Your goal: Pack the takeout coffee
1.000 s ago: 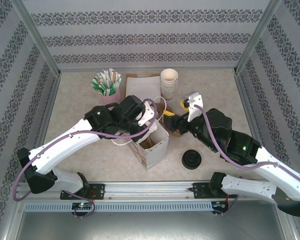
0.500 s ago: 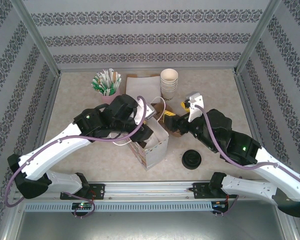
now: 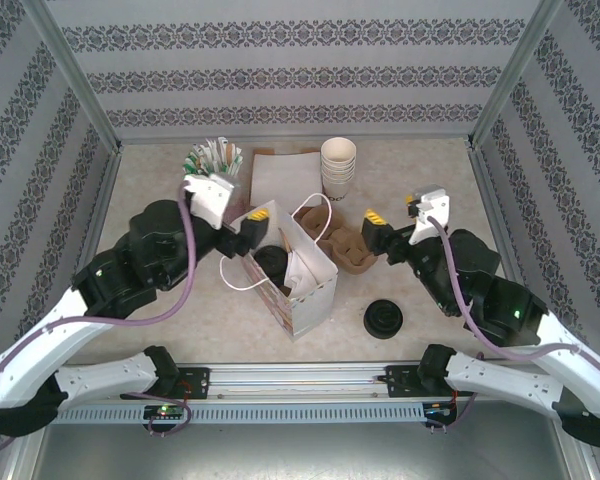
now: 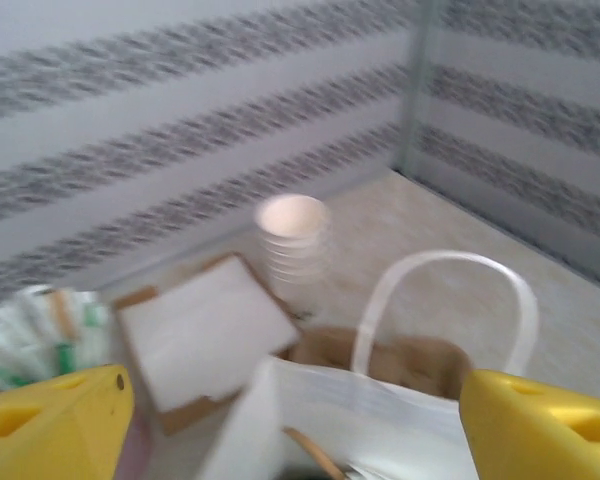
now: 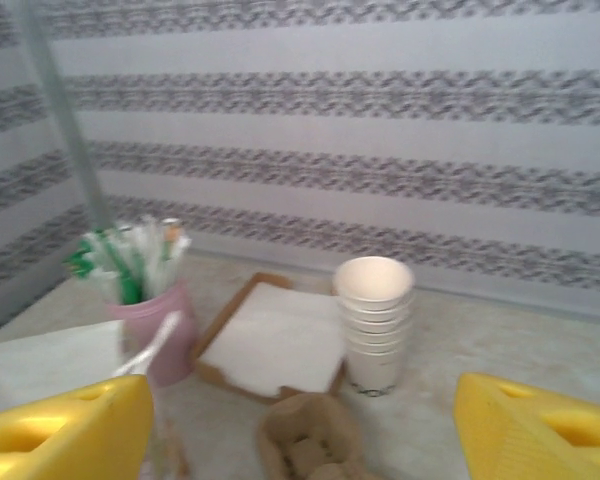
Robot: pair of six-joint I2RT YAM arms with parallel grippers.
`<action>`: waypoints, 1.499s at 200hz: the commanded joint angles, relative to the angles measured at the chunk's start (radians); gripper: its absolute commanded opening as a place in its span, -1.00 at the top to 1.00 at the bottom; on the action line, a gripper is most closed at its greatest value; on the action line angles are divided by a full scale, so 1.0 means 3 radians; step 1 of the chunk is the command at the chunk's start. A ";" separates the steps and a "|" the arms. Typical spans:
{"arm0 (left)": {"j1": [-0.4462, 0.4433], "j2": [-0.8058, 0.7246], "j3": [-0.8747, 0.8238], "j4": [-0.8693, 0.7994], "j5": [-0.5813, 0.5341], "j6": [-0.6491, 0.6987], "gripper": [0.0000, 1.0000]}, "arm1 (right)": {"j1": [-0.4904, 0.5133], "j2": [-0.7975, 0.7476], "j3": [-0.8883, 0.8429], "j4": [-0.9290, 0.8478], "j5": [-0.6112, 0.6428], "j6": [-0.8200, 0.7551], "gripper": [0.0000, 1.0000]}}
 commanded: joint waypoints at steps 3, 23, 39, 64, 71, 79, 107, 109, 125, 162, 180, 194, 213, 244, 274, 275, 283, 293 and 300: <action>0.0458 -0.0076 -0.0260 0.0473 -0.0449 0.0004 -0.87 | -0.0252 -0.0100 -0.0286 0.0317 0.0523 -0.0333 -0.65; 0.1071 -0.0111 -0.0516 0.0515 -0.0337 -0.0292 -1.00 | -0.0708 -0.0156 -0.0570 0.0513 0.0401 -0.0363 -0.72; 0.1487 -0.0142 -0.0780 0.0652 -0.0376 -0.0444 -1.00 | -0.1211 -0.0158 -0.0818 0.0639 0.0111 -0.0271 -0.81; 0.2027 -0.0254 -0.1299 0.0997 -0.0454 -0.0754 -1.00 | -0.1960 -0.0075 -0.1268 0.1001 -0.0445 -0.0136 -0.96; 0.2144 -0.0261 -0.1424 0.1083 -0.0416 -0.0810 -1.00 | -0.2115 -0.0035 -0.1393 0.1141 -0.0500 -0.0089 -0.96; 0.2209 -0.0242 -0.1556 0.1159 -0.0444 -0.0806 -1.00 | -0.2267 0.0024 -0.1553 0.1355 -0.0527 -0.0058 -0.96; 0.2225 0.0036 -0.1978 0.1407 -0.0795 -0.0718 -1.00 | -0.2606 0.0279 -0.2069 0.2108 -0.0667 -0.0071 -0.96; 0.2225 0.0059 -0.2006 0.1432 -0.0820 -0.0710 -1.00 | -0.2624 0.0306 -0.2099 0.2131 -0.0683 -0.0079 -0.96; 0.2227 0.0204 -0.2312 0.1756 -0.1066 -0.0633 -1.00 | -0.2714 0.0517 -0.2174 0.2205 -0.0789 -0.0162 -0.96; 0.2352 0.0493 -0.2837 0.2553 -0.1094 -0.0506 -1.00 | -0.2796 0.1032 -0.2287 0.2517 -0.0903 -0.0290 -0.96; 0.2380 0.0753 -0.2929 0.2835 -0.1091 -0.0425 -1.00 | -0.2850 0.1262 -0.2340 0.2777 -0.0907 -0.0241 -0.96; 0.2390 0.0975 -0.3029 0.3184 -0.1010 -0.0281 -1.00 | -0.2883 0.1437 -0.2368 0.2993 -0.0928 -0.0241 -0.96; 0.2404 0.1194 -0.2966 0.3270 -0.0961 -0.0197 -1.00 | -0.2894 0.1658 -0.2374 0.3224 -0.0991 -0.0283 -0.96; 0.2437 0.1521 -0.2960 0.3912 -0.0832 0.0133 -1.00 | -0.2920 0.1998 -0.2293 0.3527 -0.1005 -0.0323 -0.96; 0.2502 0.1673 -0.2850 0.3965 -0.0545 0.0218 -1.00 | -0.2946 0.2384 -0.2174 0.3831 -0.1108 -0.0393 -0.96; 0.2502 0.1677 -0.2850 0.3973 -0.0534 0.0224 -1.00 | -0.2945 0.2399 -0.2171 0.3831 -0.1118 -0.0398 -0.96; 0.2507 0.1664 -0.2841 0.3932 -0.0448 0.0231 -1.00 | -0.2945 0.2534 -0.2163 0.3999 -0.1185 -0.0416 -0.96; 0.2509 0.1623 -0.2924 0.4068 -0.0435 0.0215 -1.00 | -0.2957 0.2590 -0.2128 0.4021 -0.1223 -0.0407 -0.96; 0.2515 0.1566 -0.3024 0.4195 -0.0408 0.0193 -1.00 | -0.2981 0.2536 -0.2085 0.3860 -0.1274 -0.0390 -0.96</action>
